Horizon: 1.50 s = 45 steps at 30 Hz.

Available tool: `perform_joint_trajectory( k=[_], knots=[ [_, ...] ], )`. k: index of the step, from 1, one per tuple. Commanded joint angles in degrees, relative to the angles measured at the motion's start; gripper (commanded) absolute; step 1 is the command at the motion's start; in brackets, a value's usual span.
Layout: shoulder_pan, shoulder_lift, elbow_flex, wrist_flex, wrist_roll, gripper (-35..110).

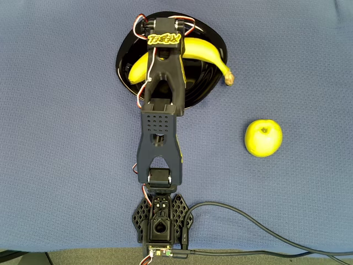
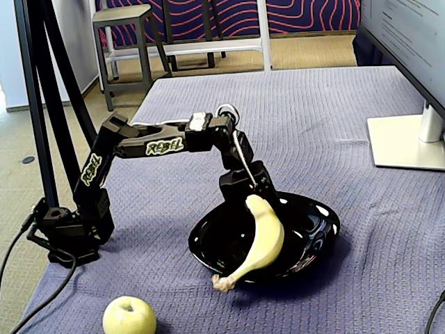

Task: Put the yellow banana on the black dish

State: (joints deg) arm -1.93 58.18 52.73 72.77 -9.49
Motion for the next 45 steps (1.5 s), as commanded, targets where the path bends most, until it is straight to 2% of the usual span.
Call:
perform_joint_trajectory(
  k=[1, 10, 13, 17, 28, 34, 35, 37, 39, 45],
  knots=[
    [0.7, 1.67, -3.08, -0.62, -0.26, 1],
    [0.88, 2.55, 0.26, 2.72, -1.41, 1],
    [0.97, 2.81, 1.23, 3.25, -1.05, 20],
    [1.23, 3.25, 2.55, 2.29, -0.79, 28],
    [0.35, 5.1, 2.81, 2.64, -0.35, 34],
    [-0.35, 10.72, 3.6, 4.66, 0.18, 33],
    [-0.53, 12.22, 3.96, 5.36, 0.18, 29],
    [-0.7, 15.29, 5.1, 7.29, 0.18, 8],
    [-0.7, 18.63, 7.65, 8.88, 0.44, 0],
    [-0.09, 31.82, 23.2, 8.35, -0.44, 0]
  ],
)
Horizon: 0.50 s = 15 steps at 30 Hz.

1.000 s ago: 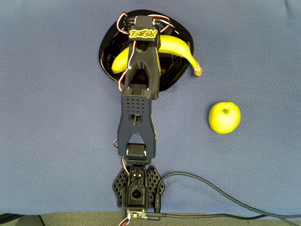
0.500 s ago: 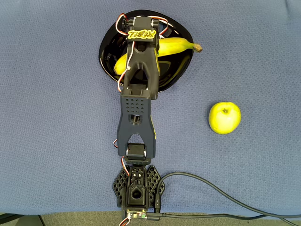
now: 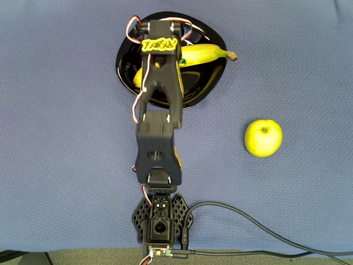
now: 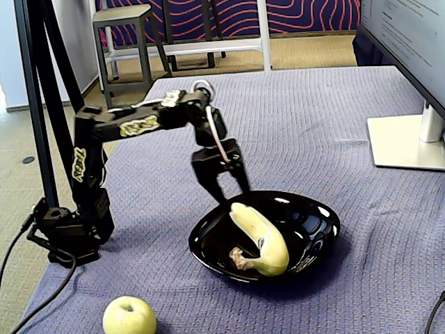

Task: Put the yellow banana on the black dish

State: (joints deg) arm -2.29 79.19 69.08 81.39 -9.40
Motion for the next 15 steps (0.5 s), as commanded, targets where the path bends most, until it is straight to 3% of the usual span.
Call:
perform_joint_trajectory(
  k=[1, 15],
  knots=[
    [0.35, 13.36, 9.67, -0.79, -0.53, 0],
    [1.14, 49.04, 45.53, -7.29, 0.7, 0]
  ],
)
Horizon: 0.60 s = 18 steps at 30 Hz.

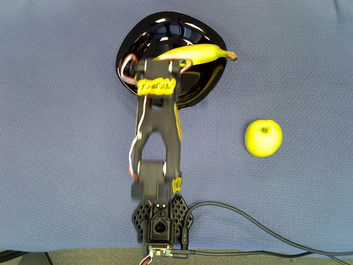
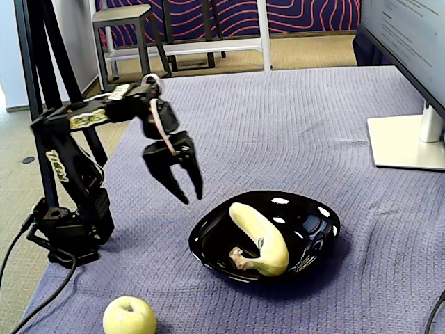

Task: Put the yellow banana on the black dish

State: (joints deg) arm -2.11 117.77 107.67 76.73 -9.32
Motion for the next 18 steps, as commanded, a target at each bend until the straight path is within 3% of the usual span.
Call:
perform_joint_trajectory(
  k=[1, 11, 18],
  knots=[
    [1.05, 12.66, 9.23, -2.81, 0.79, 0],
    [2.29, 38.67, 33.05, -7.56, -4.39, 0],
    [2.2, 47.81, 43.42, -5.36, -2.02, 0]
  ],
)
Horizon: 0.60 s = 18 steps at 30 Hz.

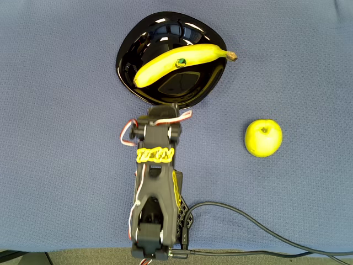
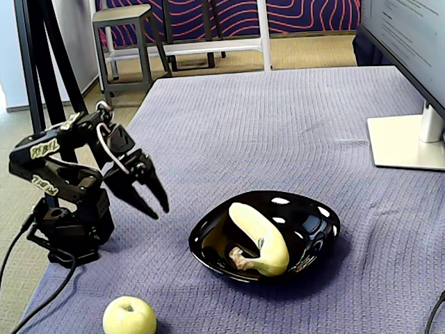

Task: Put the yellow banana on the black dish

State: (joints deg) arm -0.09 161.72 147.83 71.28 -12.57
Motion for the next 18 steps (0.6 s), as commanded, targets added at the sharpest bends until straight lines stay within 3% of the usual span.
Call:
perform_joint_trajectory(
  k=[1, 18],
  knots=[
    [0.18, 4.22, 4.22, -0.18, 1.32, 0],
    [-2.55, 9.23, 8.79, 1.23, -5.19, 0]
  ],
)
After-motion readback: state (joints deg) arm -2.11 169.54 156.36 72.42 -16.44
